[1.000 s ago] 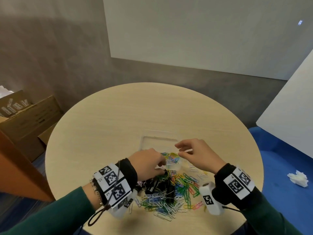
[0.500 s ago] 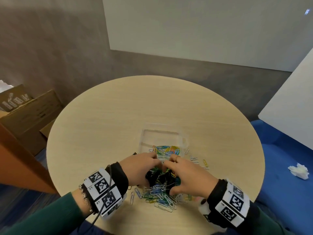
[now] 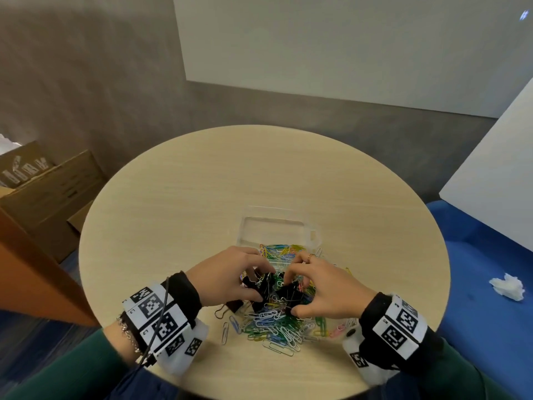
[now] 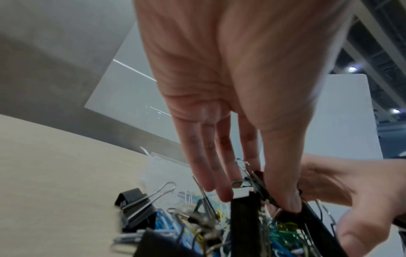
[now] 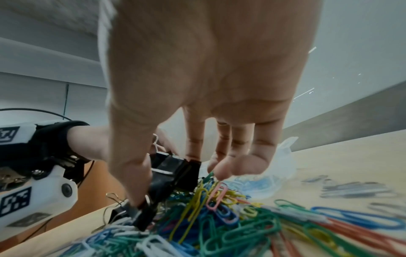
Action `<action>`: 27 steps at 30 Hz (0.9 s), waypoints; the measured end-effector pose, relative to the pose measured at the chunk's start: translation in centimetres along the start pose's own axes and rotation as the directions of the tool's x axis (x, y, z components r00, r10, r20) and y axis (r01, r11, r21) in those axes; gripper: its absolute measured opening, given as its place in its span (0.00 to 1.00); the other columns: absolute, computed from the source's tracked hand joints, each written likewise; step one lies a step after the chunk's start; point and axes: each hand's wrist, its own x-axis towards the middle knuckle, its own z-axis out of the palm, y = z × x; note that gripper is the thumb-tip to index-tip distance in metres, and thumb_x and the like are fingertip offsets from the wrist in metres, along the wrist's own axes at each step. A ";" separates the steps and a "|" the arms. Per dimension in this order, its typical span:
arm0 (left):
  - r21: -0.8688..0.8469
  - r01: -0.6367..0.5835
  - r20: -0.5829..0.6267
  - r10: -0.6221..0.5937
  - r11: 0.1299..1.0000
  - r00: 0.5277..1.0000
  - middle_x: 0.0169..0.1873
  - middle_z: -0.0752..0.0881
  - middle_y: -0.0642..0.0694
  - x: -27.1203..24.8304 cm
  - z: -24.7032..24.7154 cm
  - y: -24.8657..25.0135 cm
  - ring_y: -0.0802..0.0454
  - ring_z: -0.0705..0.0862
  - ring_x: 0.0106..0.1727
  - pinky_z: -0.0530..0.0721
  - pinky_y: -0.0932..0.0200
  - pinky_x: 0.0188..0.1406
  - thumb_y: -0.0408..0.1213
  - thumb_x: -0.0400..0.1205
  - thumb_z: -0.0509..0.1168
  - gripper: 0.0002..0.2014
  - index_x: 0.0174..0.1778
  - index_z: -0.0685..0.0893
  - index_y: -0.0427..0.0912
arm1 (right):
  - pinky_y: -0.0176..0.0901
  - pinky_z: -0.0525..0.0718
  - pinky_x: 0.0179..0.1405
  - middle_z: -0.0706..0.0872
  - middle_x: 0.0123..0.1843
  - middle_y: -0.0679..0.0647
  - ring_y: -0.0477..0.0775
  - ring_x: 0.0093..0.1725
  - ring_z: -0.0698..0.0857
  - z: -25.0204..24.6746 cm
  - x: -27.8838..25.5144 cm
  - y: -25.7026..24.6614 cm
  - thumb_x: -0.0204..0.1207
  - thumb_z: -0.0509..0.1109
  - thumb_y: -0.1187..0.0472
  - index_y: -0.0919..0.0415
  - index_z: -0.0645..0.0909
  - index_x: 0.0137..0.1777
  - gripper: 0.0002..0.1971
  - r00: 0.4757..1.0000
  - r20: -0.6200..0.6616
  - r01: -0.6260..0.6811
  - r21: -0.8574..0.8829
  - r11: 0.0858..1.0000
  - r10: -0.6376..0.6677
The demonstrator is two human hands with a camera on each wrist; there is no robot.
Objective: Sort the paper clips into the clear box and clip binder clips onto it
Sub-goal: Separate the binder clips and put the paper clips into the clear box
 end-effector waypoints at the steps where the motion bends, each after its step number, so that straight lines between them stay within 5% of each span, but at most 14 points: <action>1: -0.015 -0.001 -0.012 0.000 1.000 1.000 0.56 0.82 0.59 -0.1 -0.1 0.0 0.65 0.83 0.50 0.83 0.66 0.46 0.49 0.74 0.74 0.23 0.65 0.80 0.56 | 0.52 0.83 0.45 0.70 0.57 0.42 0.50 0.48 0.79 -0.1 0.0 0.1 0.64 0.77 0.45 0.43 0.78 0.54 0.20 1.000 -0.005 0.000 0.019 1.000 0.001; 4: -0.047 0.007 -0.044 -0.009 0.999 0.999 0.56 0.82 0.65 -0.3 -0.3 -0.2 0.69 0.82 0.52 0.84 0.63 0.49 0.52 0.74 0.73 0.22 0.65 0.80 0.61 | 0.51 0.82 0.43 0.70 0.55 0.43 0.51 0.46 0.78 -0.1 0.0 0.2 0.64 0.77 0.45 0.44 0.78 0.53 0.18 1.000 -0.014 0.009 0.035 0.999 -0.009; 8: -0.075 0.022 -0.090 -0.028 0.997 0.996 0.58 0.81 0.67 -0.6 -0.6 -0.7 0.69 0.81 0.55 0.85 0.59 0.50 0.51 0.74 0.73 0.21 0.63 0.78 0.62 | 0.35 0.70 0.34 0.73 0.58 0.44 0.47 0.49 0.74 0.2 0.1 0.0 0.65 0.75 0.41 0.43 0.76 0.59 0.23 0.999 -0.003 0.035 -0.098 0.995 -0.035; 11: -0.009 0.076 -0.168 -0.077 0.997 0.983 0.55 0.82 0.65 -1.1 -1.5 -1.6 0.67 0.82 0.50 0.85 0.56 0.46 0.50 0.74 0.73 0.20 0.60 0.77 0.61 | 0.42 0.72 0.38 0.74 0.59 0.44 0.48 0.54 0.76 0.5 0.1 -0.3 0.61 0.74 0.33 0.41 0.75 0.63 0.31 1.000 0.004 0.023 -0.204 0.979 -0.023; 16: 0.145 0.281 -0.256 -0.238 0.949 0.937 0.53 0.81 0.64 -2.4 -2.8 -4.1 0.65 0.81 0.46 0.84 0.54 0.45 0.52 0.74 0.72 0.19 0.59 0.77 0.60 | 0.42 0.72 0.35 0.72 0.58 0.44 0.46 0.48 0.73 0.5 0.2 -0.5 0.64 0.75 0.38 0.43 0.78 0.59 0.25 0.999 -0.027 0.018 -0.202 0.979 -0.024; 24: 0.228 0.435 -0.081 -0.429 0.871 0.900 0.56 0.79 0.57 -3.0 -2.0 -6.6 0.58 0.82 0.51 0.83 0.55 0.48 0.49 0.74 0.71 0.19 0.61 0.78 0.58 | 0.36 0.71 0.31 0.76 0.49 0.44 0.43 0.39 0.74 0.6 0.6 0.4 0.63 0.77 0.45 0.49 0.77 0.51 0.19 0.997 -0.061 0.049 -0.053 0.997 -0.052; 27: 0.207 0.440 -0.060 -0.438 0.874 0.897 0.57 0.79 0.58 -2.8 -1.7 -6.7 0.58 0.82 0.51 0.83 0.53 0.52 0.46 0.75 0.71 0.23 0.66 0.75 0.58 | 0.42 0.77 0.37 0.80 0.44 0.46 0.44 0.37 0.76 0.6 0.5 0.9 0.62 0.78 0.49 0.52 0.75 0.46 0.17 0.994 -0.077 0.081 0.071 0.994 -0.075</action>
